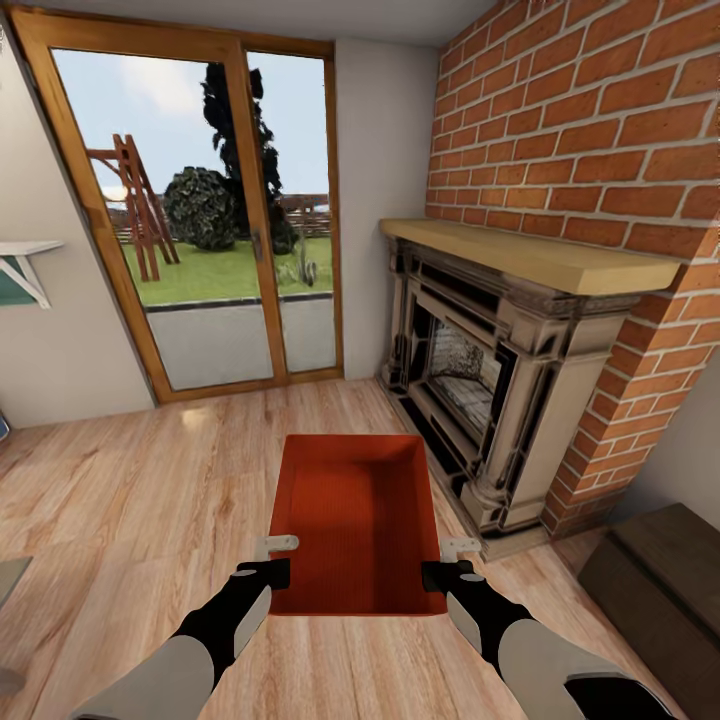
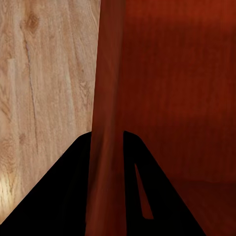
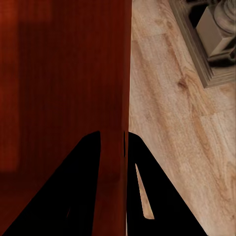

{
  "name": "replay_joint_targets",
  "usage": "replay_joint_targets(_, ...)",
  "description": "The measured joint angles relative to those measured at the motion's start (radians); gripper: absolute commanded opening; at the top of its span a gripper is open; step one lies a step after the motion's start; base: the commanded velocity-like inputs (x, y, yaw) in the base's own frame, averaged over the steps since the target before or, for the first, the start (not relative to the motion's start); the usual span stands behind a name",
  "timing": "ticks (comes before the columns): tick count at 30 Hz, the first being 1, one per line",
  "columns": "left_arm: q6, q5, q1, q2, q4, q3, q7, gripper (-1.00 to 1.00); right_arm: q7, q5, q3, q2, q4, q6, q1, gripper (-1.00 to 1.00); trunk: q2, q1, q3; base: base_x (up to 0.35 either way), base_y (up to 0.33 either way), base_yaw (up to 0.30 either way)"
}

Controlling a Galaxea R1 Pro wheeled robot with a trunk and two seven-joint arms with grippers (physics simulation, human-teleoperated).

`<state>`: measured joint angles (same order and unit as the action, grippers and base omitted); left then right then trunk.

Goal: Move the two storage containers from the living room to the garage. In the garage, place one container on the floor and stack the other container on top of it (either order is fine).

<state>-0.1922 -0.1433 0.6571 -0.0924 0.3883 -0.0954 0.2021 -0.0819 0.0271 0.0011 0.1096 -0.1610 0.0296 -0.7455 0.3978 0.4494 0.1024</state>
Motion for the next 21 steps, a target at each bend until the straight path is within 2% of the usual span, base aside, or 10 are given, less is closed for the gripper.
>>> replay_joint_targets(21, 0.000, 0.001, 0.000, -0.001, 0.000, 0.001, 0.000, -1.00, 0.001, 0.001, -0.001, -0.001, 0.000, 0.000, 0.000, -1.00, 0.000, 0.000, -0.034, 0.000, 0.000, 0.000)
